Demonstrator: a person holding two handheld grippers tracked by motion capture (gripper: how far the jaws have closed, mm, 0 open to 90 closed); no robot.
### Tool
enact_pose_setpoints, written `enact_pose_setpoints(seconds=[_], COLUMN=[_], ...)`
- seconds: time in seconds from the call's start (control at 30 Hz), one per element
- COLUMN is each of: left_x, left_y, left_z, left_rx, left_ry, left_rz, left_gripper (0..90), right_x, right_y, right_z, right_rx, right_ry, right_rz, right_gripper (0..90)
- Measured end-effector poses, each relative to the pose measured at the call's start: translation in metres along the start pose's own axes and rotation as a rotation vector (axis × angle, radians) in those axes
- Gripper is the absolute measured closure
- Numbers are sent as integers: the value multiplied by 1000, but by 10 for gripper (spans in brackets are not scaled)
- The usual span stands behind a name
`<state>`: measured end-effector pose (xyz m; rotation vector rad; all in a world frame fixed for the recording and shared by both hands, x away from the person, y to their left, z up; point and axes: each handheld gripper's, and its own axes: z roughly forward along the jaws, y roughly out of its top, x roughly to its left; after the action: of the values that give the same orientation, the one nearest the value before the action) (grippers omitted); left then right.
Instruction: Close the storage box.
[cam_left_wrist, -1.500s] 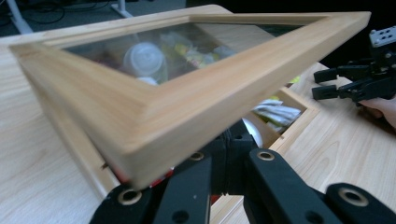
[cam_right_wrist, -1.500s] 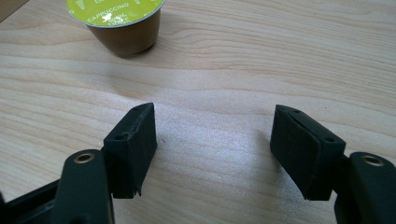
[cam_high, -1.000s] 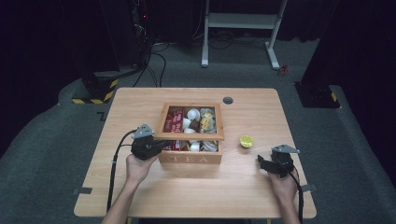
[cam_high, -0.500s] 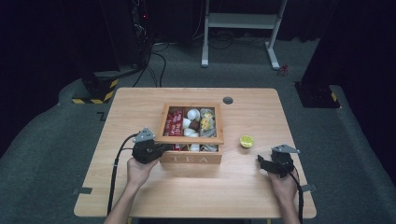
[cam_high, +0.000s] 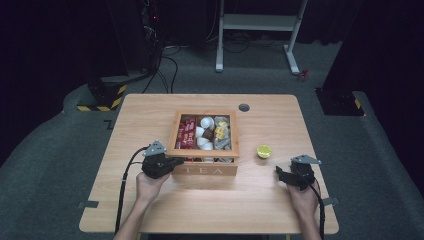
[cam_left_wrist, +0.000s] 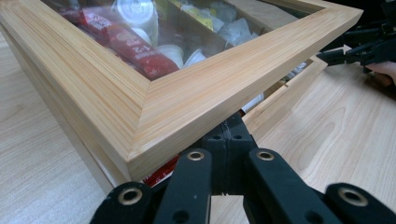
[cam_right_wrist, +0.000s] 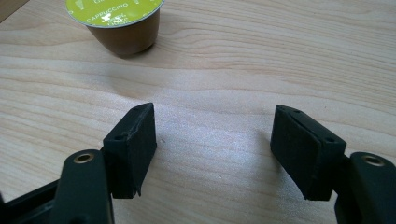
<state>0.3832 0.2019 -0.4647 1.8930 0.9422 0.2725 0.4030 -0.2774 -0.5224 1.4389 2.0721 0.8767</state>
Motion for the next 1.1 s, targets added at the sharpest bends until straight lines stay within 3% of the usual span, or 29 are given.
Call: enact_pose_setpoints(seconds=[0.63, 1.1], left_x=[3, 2], left_y=[-13, -24], left_z=[-5, -4], left_rx=[-27, 4], left_ry=[-19, -26], left_rz=[-24, -22], left_gripper=[900, 899], right_x=[0, 0], right_y=[0, 0], right_z=[0, 0], right_rx=[0, 0], right_ry=[-1, 0], right_rz=[0, 0], right_gripper=[313, 313])
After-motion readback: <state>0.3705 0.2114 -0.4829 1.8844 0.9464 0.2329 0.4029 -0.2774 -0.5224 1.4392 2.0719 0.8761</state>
